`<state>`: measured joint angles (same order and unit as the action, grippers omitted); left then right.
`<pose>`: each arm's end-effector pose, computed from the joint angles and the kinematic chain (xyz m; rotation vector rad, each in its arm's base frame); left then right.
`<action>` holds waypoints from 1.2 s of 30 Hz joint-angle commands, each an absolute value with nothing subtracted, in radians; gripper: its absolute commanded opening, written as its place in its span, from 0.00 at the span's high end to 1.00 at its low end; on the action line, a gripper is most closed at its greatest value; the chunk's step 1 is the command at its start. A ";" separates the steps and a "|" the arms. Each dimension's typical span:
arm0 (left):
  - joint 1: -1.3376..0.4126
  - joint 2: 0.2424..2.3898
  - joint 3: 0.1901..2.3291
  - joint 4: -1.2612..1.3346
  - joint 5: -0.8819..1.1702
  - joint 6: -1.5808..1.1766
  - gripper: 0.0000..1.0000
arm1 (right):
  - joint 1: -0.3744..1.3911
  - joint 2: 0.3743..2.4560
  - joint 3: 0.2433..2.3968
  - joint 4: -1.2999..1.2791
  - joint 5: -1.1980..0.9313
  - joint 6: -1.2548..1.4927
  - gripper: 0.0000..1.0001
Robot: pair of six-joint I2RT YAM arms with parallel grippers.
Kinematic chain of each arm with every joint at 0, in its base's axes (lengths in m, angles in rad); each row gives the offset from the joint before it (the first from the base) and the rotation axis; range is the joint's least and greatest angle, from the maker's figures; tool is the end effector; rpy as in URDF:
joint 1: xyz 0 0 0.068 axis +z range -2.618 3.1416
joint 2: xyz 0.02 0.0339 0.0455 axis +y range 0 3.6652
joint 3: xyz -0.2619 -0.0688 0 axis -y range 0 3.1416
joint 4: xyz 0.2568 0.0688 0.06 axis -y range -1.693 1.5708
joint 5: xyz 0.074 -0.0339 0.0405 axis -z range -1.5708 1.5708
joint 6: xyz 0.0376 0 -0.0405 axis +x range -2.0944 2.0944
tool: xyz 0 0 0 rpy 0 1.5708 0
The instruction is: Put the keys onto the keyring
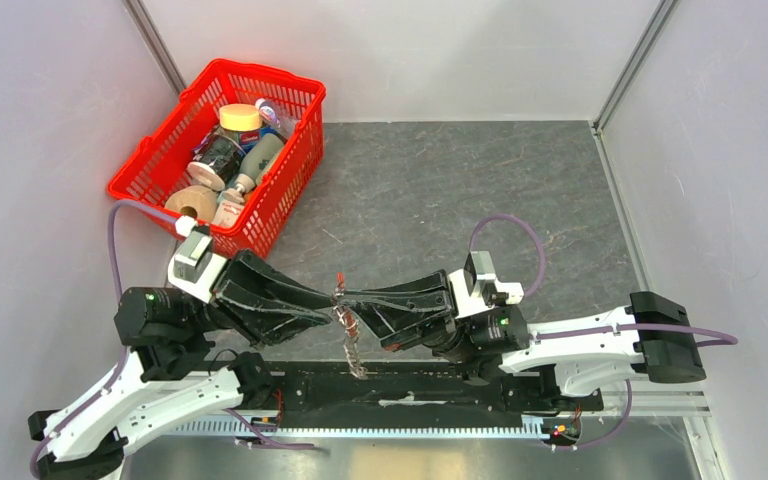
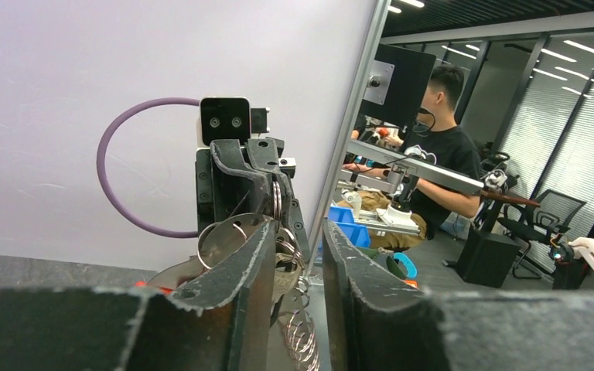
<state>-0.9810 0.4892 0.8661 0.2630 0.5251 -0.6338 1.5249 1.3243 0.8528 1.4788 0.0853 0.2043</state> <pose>0.0349 -0.0861 0.4505 0.7296 0.9305 -1.6935 0.0157 0.2712 0.3985 -0.3159 0.5596 1.6533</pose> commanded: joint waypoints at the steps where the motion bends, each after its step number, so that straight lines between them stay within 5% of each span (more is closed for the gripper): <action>1: -0.977 0.477 0.877 0.234 0.491 -0.594 0.63 | 1.529 1.304 0.835 1.479 0.096 0.174 1.00; 16: -0.976 0.459 0.873 0.186 0.457 -0.559 0.57 | 1.529 1.255 0.812 1.478 0.066 0.205 1.00; 21: -0.976 0.463 0.874 0.187 0.459 -0.557 0.68 | 1.529 1.258 0.813 1.478 0.065 0.212 1.00; 36: -0.976 0.477 0.873 0.221 0.464 -0.567 0.74 | 1.530 1.270 0.819 1.479 0.063 0.222 1.00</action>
<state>-0.9810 0.4675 0.8661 0.1856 0.4725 -0.5900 1.5249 1.2819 0.8082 1.4376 0.0681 0.2176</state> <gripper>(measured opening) 0.263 0.005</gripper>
